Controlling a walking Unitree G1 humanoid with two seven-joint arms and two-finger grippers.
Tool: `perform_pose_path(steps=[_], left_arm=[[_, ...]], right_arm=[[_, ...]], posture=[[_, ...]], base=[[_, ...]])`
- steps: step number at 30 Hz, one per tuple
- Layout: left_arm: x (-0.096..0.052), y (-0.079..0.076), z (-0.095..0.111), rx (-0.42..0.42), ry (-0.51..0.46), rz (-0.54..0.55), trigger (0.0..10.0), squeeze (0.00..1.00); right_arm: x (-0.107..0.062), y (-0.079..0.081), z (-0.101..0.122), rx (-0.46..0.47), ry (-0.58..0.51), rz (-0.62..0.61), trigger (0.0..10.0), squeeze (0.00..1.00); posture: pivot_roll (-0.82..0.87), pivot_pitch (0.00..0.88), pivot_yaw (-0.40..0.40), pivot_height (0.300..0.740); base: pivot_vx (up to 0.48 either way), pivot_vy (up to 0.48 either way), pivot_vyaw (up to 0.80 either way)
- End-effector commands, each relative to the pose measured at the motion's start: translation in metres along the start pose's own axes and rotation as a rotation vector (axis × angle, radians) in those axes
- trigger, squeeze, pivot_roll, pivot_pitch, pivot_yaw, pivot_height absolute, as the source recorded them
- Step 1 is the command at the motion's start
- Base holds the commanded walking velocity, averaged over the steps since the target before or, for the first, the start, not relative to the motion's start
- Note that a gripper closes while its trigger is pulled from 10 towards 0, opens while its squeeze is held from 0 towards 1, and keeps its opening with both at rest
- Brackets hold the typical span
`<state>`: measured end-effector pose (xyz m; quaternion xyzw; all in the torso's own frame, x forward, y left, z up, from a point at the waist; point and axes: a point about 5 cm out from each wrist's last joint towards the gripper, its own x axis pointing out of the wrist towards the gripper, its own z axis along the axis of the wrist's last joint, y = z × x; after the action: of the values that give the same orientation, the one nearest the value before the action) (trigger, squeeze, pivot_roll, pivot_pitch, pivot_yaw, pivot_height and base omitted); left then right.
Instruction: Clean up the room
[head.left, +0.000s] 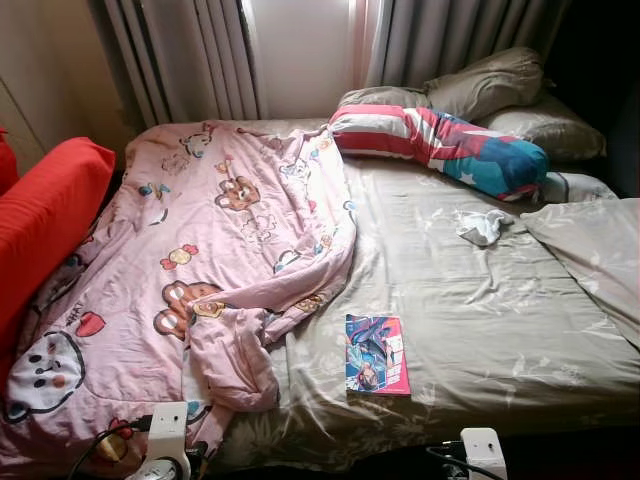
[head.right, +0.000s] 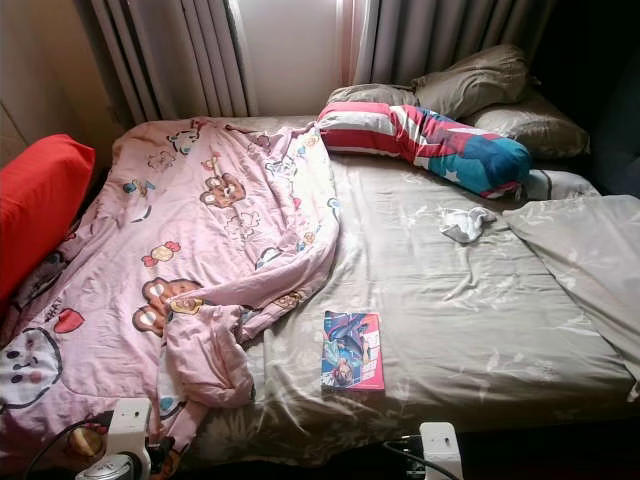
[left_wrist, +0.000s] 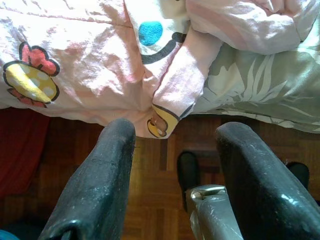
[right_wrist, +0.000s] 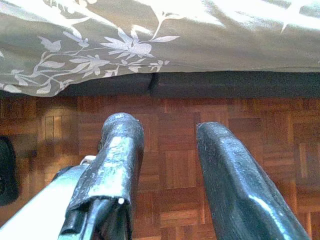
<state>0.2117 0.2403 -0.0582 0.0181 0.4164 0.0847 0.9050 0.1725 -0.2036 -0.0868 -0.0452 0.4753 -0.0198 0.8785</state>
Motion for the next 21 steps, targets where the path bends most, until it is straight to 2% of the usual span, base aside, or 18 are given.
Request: perform_pose_path(steps=[1, 12, 15, 17, 21], left_arm=[[-0.001, 0.005, -0.002, 0.006, 0.01, 0.009, 10.0, 0.0], [0.0, -0.006, -0.002, 0.016, 0.019, -0.011, 10.0, 0.0], [0.0, -0.007, -0.004, -0.002, 0.008, -0.009, 10.0, 0.0], [0.0, -0.008, -0.006, -0.008, 0.01, -0.009, 10.0, 0.0], [-0.001, -0.007, -0.01, -0.013, 0.025, -0.016, 10.0, 0.0]], right_arm=[[0.001, 0.003, 0.004, -0.015, -0.01, 0.018, 10.0, 0.0], [0.0, -0.008, 0.003, 0.053, -0.015, -0.025, 10.0, 0.0], [-0.001, -0.009, 0.003, 0.028, -0.021, -0.02, 10.0, 0.0], [-0.001, -0.01, 0.002, -0.007, -0.02, -0.014, 10.0, 0.0], [-0.001, -0.01, -0.002, -0.013, -0.006, -0.021, 10.0, 0.0]], posture=[[-0.05, 0.0, -0.038, 0.733], [-0.08, 0.0, 0.017, 0.733], [-0.08, 0.0, 0.012, 0.733], [-0.08, 0.0, 0.006, 0.733], [-0.08, 0.0, 0.01, 0.733]], base=[[0.0, 0.0, 0.0], [0.044, 0.0, 0.0], [0.249, 0.0, 0.0], [0.262, 0.0, 0.47], [0.258, 0.0, 0.58]])
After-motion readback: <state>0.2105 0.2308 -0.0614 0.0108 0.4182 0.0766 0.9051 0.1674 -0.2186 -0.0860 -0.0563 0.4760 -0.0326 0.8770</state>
